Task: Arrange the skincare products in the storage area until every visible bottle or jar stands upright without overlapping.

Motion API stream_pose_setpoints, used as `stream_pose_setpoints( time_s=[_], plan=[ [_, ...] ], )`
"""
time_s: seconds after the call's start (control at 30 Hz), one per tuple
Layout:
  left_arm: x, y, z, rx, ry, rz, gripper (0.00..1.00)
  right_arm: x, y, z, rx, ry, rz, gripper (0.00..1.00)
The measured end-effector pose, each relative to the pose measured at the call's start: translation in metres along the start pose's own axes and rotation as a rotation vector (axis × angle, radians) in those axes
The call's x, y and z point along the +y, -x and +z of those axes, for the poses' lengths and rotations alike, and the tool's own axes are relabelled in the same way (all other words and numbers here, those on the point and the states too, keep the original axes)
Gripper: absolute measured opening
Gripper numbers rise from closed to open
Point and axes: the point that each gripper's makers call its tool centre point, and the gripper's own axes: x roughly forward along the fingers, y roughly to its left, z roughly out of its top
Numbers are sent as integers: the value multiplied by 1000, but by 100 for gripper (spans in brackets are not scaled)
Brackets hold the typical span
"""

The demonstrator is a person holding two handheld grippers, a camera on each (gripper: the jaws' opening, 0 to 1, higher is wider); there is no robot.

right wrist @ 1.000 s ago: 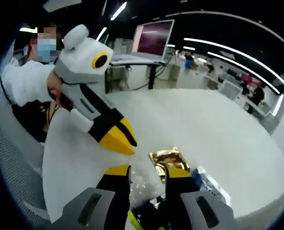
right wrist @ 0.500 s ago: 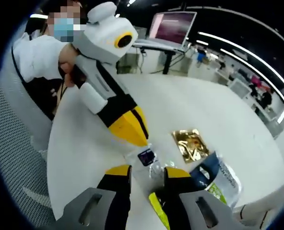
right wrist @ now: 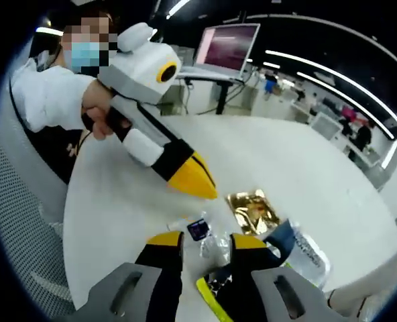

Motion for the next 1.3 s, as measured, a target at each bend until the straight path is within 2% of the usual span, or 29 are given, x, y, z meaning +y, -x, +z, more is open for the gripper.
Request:
stream_pose_setpoints(
  time_s=[0.1,0.23,0.3,0.5,0.67,0.83,0.93,1.07,1.1,1.17,1.23,1.3],
  plan=[
    [3,-10,4,-18,82,-4,11,-1,7,6,-20,-11,-6,20],
    [3,-23,-5,19,57,1,11,-2,24,11,-43,-21,-21,20],
    [-5,-24,-10,33,57,-9,11,-5,35,12,-53,-41,-39,20],
    [-8,-27,-11,42,54,-15,11,-15,63,13,-68,-52,-102,21],
    [-4,-25,-11,52,48,-7,11,-23,87,18,-93,-98,-144,24],
    [-9,-6,-5,50,-2,16,15,-34,115,12,-107,-208,-210,32],
    [-21,9,0,37,-75,20,16,-40,131,6,-112,-259,-266,37],
    [-39,27,4,35,-81,21,25,-43,150,0,-124,-339,-310,48],
    [-44,33,5,40,-133,12,25,-44,155,-7,-118,-359,-321,50],
    [-51,43,9,42,-172,22,24,-46,163,-14,-100,-386,-340,52],
    [-59,53,15,34,-215,20,30,-48,171,-17,-101,-385,-356,54],
    [-64,63,24,17,-261,33,41,-51,179,-18,-105,-391,-374,58]
  ],
)
